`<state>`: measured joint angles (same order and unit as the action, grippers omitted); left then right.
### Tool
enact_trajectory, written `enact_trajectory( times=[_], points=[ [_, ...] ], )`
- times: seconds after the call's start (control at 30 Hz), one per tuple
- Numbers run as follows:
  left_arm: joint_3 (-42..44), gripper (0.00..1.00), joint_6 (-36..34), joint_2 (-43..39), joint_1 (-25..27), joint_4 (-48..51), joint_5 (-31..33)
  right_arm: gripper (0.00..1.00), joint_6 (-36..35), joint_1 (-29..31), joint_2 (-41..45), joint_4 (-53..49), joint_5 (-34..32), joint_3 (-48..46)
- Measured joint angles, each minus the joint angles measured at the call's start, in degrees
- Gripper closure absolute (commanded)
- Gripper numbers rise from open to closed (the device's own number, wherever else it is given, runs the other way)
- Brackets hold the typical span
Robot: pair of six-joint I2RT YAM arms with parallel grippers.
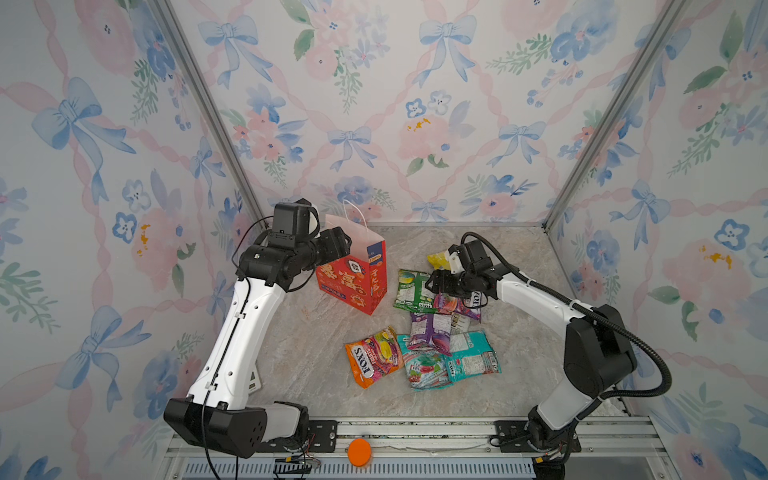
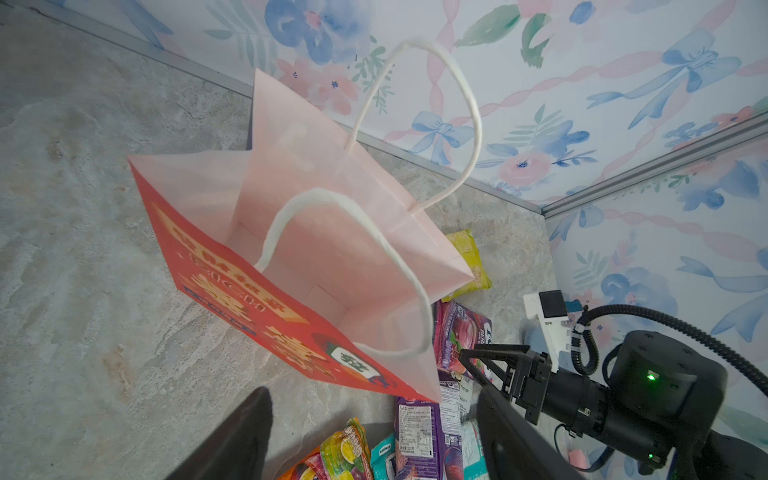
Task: Place the snacks into the paper bag
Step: 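Grasp the bag rim with the left gripper while the right gripper lowers, then grasp the green Fox's packet with the right gripper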
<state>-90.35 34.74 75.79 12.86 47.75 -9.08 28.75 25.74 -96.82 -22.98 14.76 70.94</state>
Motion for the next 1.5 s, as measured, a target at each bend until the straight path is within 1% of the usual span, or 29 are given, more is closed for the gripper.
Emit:
enact_trajectory(
  times=[0.13, 0.3, 0.57, 0.83, 0.87, 0.97, 1.13, 1.27, 1.37, 1.5],
  points=[
    [2.1, 0.19, 3.5, 0.8, 3.7, -0.6, 3.6, 0.19, -1.9, -1.4, 0.0, -0.4, 1.3, 0.1],
    [3.0, 0.17, 7.5, 3.2, 6.9, -0.5, 8.2, 0.19, -4.8, -2.4, 0.0, -1.1, 2.4, 0.4],
    [3.5, 0.17, 10.2, 4.1, 7.6, -0.5, 12.8, 0.19, -8.7, -3.7, 0.0, -2.9, 3.7, 0.4],
    [3.5, 0.18, 10.5, 7.1, 7.6, -0.5, 15.1, 0.20, -9.8, -4.5, 0.0, -3.0, 5.4, 0.4],
    [3.5, 0.19, 10.5, 7.5, 7.6, -0.5, 15.3, 0.20, -9.8, -4.5, 0.0, -3.0, 5.7, 0.4],
    [3.5, 0.27, 10.3, 8.5, 7.6, -0.5, 15.3, 0.20, -9.8, -4.5, 0.0, -3.0, 6.2, 0.4],
    [3.5, 0.46, 8.6, 8.8, 7.2, -0.5, 14.6, 0.20, -9.7, -4.5, 0.0, -3.0, 6.7, 0.4],
    [3.5, 0.58, 6.3, 8.7, 4.7, -0.5, 11.6, 0.20, -9.4, -4.5, 0.0, -3.0, 7.2, 0.4],
    [3.5, 0.63, 4.6, 8.7, 2.3, -0.5, 9.4, 0.20, -8.8, -4.5, -0.1, -2.8, 7.6, 0.4],
    [2.4, 0.66, 0.7, 8.9, 0.2, 1.4, 6.4, 0.20, -7.8, -4.5, -0.3, -2.2, 8.0, 0.4]
  ],
)
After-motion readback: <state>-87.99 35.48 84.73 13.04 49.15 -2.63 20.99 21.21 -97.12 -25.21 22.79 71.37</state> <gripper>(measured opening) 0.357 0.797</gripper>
